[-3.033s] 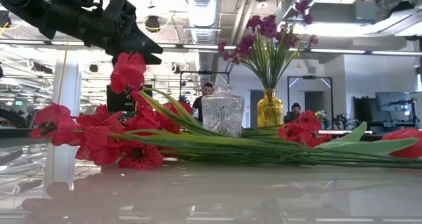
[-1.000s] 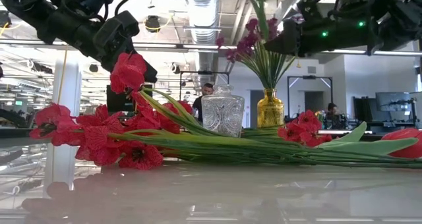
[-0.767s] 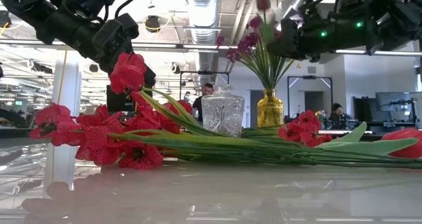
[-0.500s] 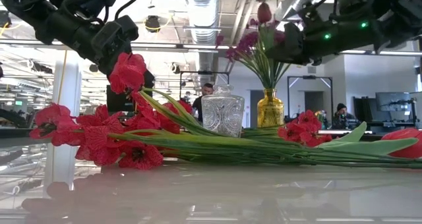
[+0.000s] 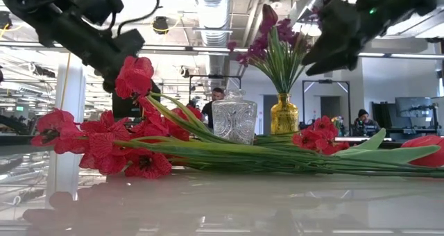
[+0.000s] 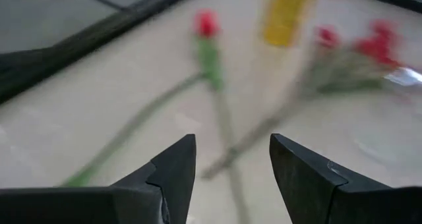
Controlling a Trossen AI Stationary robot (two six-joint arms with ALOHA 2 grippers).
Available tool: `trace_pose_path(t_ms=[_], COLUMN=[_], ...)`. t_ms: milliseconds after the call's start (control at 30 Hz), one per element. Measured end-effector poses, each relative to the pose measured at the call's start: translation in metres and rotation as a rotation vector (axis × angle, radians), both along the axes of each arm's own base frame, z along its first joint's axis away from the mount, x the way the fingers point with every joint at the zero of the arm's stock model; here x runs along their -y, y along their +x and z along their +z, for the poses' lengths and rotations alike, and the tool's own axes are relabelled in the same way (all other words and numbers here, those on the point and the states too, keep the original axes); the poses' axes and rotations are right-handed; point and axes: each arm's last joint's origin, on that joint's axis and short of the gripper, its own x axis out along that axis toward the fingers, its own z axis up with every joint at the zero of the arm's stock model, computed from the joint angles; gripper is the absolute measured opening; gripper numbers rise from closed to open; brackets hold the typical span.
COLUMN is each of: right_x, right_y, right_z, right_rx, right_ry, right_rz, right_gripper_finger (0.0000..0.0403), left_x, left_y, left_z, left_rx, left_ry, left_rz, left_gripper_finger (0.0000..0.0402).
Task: Sort flowers into vase by color
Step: Put the purple flower into the yellow vase
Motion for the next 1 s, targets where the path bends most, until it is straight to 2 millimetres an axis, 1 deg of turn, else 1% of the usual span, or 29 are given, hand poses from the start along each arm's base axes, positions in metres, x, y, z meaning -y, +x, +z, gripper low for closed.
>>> trace_pose_path(t_ms=[100,200,267,333,400,567,633,800,900,1000], right_x=[-0.01,-0.022,-0.03,-0.037,-0.043,-0.059,-0.065,-0.073,-0.078,-0.082], right_y=[0.002,0.005,0.007,0.01,0.013,0.019,0.02,0.019,0.017,0.016], right_z=[0.0,-0.004,-0.006,-0.008,-0.01,-0.014,-0.016,-0.018,-0.018,-0.018], right_rx=[-0.003,-0.017,-0.028,-0.028,-0.024,0.004,-0.003,-0.017,-0.017,-0.015], right_ry=[0.093,0.111,0.109,0.109,0.111,0.135,0.132,0.129,0.128,0.13], right_rz=[0.077,0.132,0.166,0.196,0.22,0.27,0.295,0.332,0.351,0.37], right_gripper_finger=[0.0271,0.0271,0.0271,0.0271,0.0271,0.0271,0.0271,0.027,0.027,0.027], left_x=[-0.021,-0.047,-0.066,-0.08,-0.092,-0.113,-0.121,-0.134,-0.142,-0.15], left_y=[-0.003,-0.004,0.0,0.006,0.014,0.036,0.045,0.06,0.061,0.054], left_z=[0.0,-0.002,-0.003,-0.005,-0.008,-0.021,-0.026,-0.036,-0.04,-0.041], left_rx=[-0.068,-0.174,-0.204,-0.238,-0.314,-0.586,-0.649,-0.694,-0.729,-0.719], left_ry=[0.004,-0.039,-0.07,-0.107,-0.108,-0.102,-0.101,-0.108,-0.11,-0.158], left_rz=[0.015,-0.003,-0.033,-0.1,-0.17,-0.235,-0.238,-0.244,-0.231,-0.233], left_gripper_finger=[0.0183,0.0183,0.0183,0.0183,0.0183,0.0183,0.0183,0.0183,0.0183,0.0183])
